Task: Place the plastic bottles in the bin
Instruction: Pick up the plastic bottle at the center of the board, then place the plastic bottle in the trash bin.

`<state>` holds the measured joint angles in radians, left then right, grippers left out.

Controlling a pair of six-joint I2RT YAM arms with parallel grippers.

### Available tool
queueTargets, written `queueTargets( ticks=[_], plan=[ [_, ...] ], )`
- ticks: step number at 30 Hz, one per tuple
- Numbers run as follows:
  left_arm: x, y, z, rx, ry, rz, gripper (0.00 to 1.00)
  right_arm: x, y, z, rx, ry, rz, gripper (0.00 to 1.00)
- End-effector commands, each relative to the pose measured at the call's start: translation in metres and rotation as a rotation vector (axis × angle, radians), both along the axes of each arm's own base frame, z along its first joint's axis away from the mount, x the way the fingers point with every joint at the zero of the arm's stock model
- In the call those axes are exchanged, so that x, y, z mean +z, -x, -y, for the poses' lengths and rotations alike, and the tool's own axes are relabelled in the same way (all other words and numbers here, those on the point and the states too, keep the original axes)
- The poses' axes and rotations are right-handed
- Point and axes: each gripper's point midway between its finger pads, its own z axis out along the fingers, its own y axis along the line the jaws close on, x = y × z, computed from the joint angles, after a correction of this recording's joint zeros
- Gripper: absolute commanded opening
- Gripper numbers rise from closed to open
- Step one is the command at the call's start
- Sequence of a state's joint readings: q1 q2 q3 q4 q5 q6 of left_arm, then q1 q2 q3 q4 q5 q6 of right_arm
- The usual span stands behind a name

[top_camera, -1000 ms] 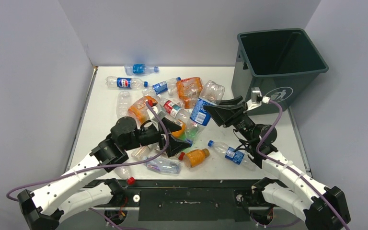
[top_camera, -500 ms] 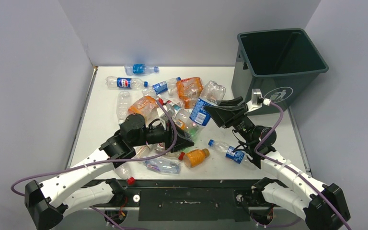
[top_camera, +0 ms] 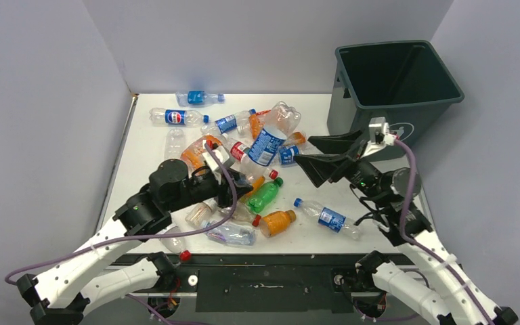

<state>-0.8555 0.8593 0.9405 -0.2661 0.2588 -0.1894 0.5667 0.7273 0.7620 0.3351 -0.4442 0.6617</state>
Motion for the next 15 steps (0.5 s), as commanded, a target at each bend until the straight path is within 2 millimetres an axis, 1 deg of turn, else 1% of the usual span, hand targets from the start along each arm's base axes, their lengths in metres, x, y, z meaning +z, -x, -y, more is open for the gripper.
queueTargets(
  ticks=[1, 4, 7, 9, 12, 13, 15],
  plan=[
    [-0.002, -0.02, -0.049, 0.095, -0.287, 0.283, 0.0, -0.005, 0.015, 0.025, -0.092, 0.293, 0.05, 0.9],
    [-0.016, -0.017, -0.059, 0.031, -0.43, 0.377, 0.0, 0.008, 0.019, 0.039, -0.147, 0.346, 0.075, 0.9],
    [-0.028, -0.004, -0.056, -0.107, -0.547, 0.519, 0.0, 0.011, 0.015, 0.046, -0.19, 0.379, 0.073, 0.9],
    [-0.029, -0.003, -0.055, -0.144, -0.621, 0.614, 0.0, 0.012, 0.011, 0.049, -0.216, 0.38, 0.064, 0.9],
    [-0.033, 0.002, -0.05, -0.226, -0.74, 0.759, 0.0, 0.016, 0.015, 0.043, -0.176, 0.367, 0.077, 0.9],
    [-0.037, 0.003, -0.05, -0.262, -0.802, 0.815, 0.0, 0.014, 0.017, 0.038, -0.144, 0.377, 0.081, 0.9],
    [-0.039, 0.001, -0.046, -0.292, -0.897, 0.933, 0.0, 0.007, 0.019, 0.029, -0.086, 0.395, 0.073, 0.9]
  ],
)
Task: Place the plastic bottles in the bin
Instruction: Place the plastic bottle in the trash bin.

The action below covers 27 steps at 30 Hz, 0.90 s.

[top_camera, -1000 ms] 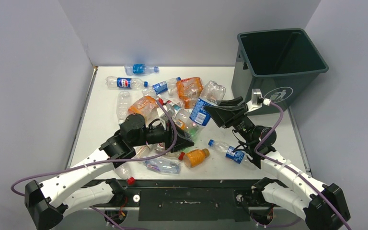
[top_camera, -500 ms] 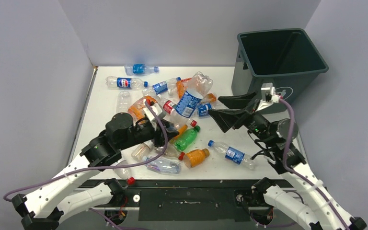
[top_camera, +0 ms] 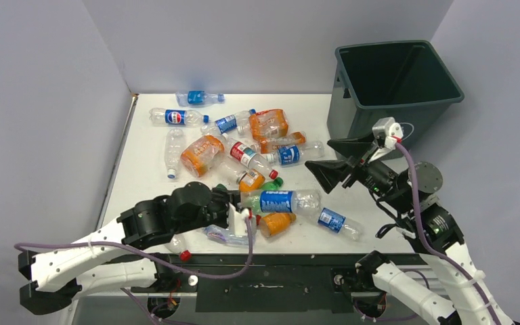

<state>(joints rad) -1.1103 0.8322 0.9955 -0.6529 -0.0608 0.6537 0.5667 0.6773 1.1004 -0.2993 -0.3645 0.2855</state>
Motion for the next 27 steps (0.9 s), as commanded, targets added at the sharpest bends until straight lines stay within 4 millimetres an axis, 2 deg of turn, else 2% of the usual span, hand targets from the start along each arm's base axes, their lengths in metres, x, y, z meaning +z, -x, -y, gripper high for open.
queueTargets(
  ticks=[1, 3, 4, 6, 10, 15, 19, 21, 24, 27],
  plan=[
    [0.008, -0.013, -0.003, -0.099, -0.257, 0.34, 0.0, -0.012, 0.003, -0.018, 0.101, 0.06, -0.033, 0.9],
    [0.014, -0.015, 0.002, -0.122, -0.285, 0.401, 0.0, -0.026, 0.003, -0.028, 0.157, 0.095, -0.086, 0.9],
    [0.022, -0.016, 0.005, -0.137, -0.285, 0.436, 0.0, -0.04, -0.001, -0.036, 0.187, 0.143, -0.14, 0.9],
    [0.026, -0.02, 0.004, -0.145, -0.312, 0.483, 0.0, -0.05, -0.003, -0.04, 0.202, 0.173, -0.174, 0.9],
    [0.024, -0.026, -0.005, -0.134, -0.393, 0.526, 0.0, -0.061, -0.007, -0.041, 0.196, 0.208, -0.19, 0.9],
    [0.02, -0.031, -0.015, -0.127, -0.454, 0.571, 0.0, -0.09, -0.009, -0.054, 0.232, 0.283, -0.26, 0.9],
    [0.02, -0.033, -0.018, -0.128, -0.472, 0.61, 0.0, -0.101, 0.007, -0.073, 0.338, 0.32, -0.278, 0.9],
    [0.019, -0.036, -0.02, -0.121, -0.49, 0.637, 0.0, -0.113, 0.018, -0.086, 0.41, 0.366, -0.31, 0.9],
    [0.02, -0.037, -0.02, -0.12, -0.485, 0.662, 0.0, -0.136, 0.026, -0.1, 0.427, 0.463, -0.338, 0.9],
    [0.019, -0.037, -0.021, -0.122, -0.484, 0.668, 0.0, -0.14, 0.035, -0.11, 0.463, 0.473, -0.332, 0.9]
  ],
)
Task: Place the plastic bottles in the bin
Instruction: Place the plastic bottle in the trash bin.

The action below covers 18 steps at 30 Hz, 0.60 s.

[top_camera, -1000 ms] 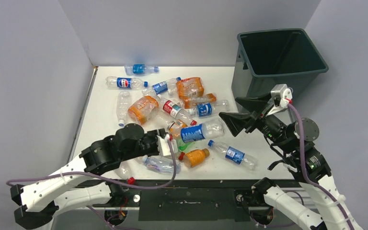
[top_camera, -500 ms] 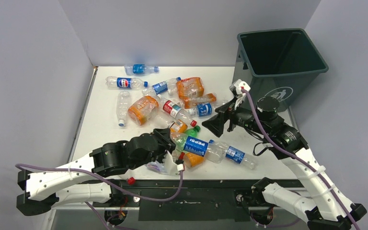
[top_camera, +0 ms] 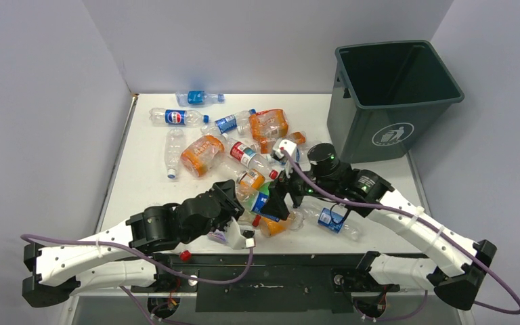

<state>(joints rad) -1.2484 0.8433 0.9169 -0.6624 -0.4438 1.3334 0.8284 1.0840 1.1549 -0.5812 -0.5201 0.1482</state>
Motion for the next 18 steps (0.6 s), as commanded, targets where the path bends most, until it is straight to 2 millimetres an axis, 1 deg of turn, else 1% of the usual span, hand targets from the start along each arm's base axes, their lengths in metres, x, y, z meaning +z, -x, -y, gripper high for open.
queueTargets(
  ticks=[1, 3, 5, 7, 11, 14, 16, 18],
  plan=[
    [0.02, -0.004, 0.002, -0.002, 0.055, 0.067, 0.0, 0.008, 0.008, -0.011, 0.047, -0.004, 0.046, 0.9],
    [0.022, -0.004, 0.003, -0.008, 0.064, 0.069, 0.0, 0.002, 0.003, -0.011, 0.026, 0.022, 0.052, 0.9],
    [0.027, -0.001, 0.007, -0.029, 0.092, 0.062, 0.0, -0.006, -0.009, -0.009, -0.03, 0.07, 0.075, 0.9],
    [0.031, 0.001, 0.01, -0.043, 0.111, 0.054, 0.0, -0.011, -0.022, -0.006, -0.089, 0.093, 0.11, 0.9],
    [0.031, 0.003, 0.014, -0.054, 0.11, 0.041, 0.0, -0.006, -0.018, -0.015, -0.037, 0.067, 0.128, 0.94],
    [0.033, 0.003, 0.016, -0.059, 0.108, 0.041, 0.0, -0.01, -0.017, -0.02, -0.016, 0.079, 0.121, 0.98],
    [0.035, 0.003, 0.017, -0.064, 0.113, 0.041, 0.0, -0.015, -0.018, -0.023, -0.01, 0.091, 0.109, 0.94],
    [0.036, 0.005, 0.019, -0.072, 0.12, 0.036, 0.0, -0.02, -0.016, -0.025, 0.005, 0.1, 0.096, 0.92]
  ],
)
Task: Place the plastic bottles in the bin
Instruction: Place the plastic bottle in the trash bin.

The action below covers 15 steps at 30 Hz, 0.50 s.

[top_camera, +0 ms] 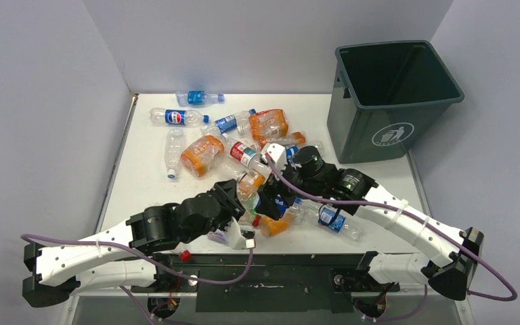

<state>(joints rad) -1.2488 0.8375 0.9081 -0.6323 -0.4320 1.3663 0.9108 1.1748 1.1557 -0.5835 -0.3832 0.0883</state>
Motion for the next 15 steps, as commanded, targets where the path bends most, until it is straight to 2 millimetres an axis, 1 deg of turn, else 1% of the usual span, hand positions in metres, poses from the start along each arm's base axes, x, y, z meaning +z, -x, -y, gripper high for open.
queueTargets(
  ticks=[1, 4, 6, 7, 10, 11, 12, 15],
  plan=[
    [0.033, 0.005, 0.016, -0.052, 0.117, 0.012, 0.0, 0.011, -0.008, -0.012, 0.019, -0.026, 0.042, 0.92],
    [0.034, 0.007, 0.017, -0.06, 0.123, 0.008, 0.0, 0.007, -0.008, -0.014, 0.016, -0.02, 0.043, 0.93],
    [0.034, 0.008, 0.018, -0.066, 0.125, 0.003, 0.0, 0.007, -0.009, -0.015, 0.011, -0.02, 0.047, 0.91],
    [0.034, 0.009, 0.019, -0.07, 0.127, 0.0, 0.0, 0.005, -0.009, -0.015, 0.008, -0.018, 0.046, 0.86],
    [0.035, 0.011, 0.02, -0.077, 0.141, -0.007, 0.0, 0.004, -0.01, -0.016, 0.006, -0.019, 0.05, 0.61],
    [0.035, 0.011, 0.02, -0.077, 0.144, -0.006, 0.0, 0.006, -0.01, -0.016, 0.005, -0.025, 0.054, 0.54],
    [0.035, 0.011, 0.019, -0.076, 0.148, -0.007, 0.0, 0.007, -0.01, -0.016, 0.005, -0.028, 0.057, 0.5],
    [0.039, 0.011, 0.019, -0.076, 0.19, 0.009, 0.0, 0.017, -0.011, -0.016, 0.005, -0.048, 0.078, 0.42]
  ],
)
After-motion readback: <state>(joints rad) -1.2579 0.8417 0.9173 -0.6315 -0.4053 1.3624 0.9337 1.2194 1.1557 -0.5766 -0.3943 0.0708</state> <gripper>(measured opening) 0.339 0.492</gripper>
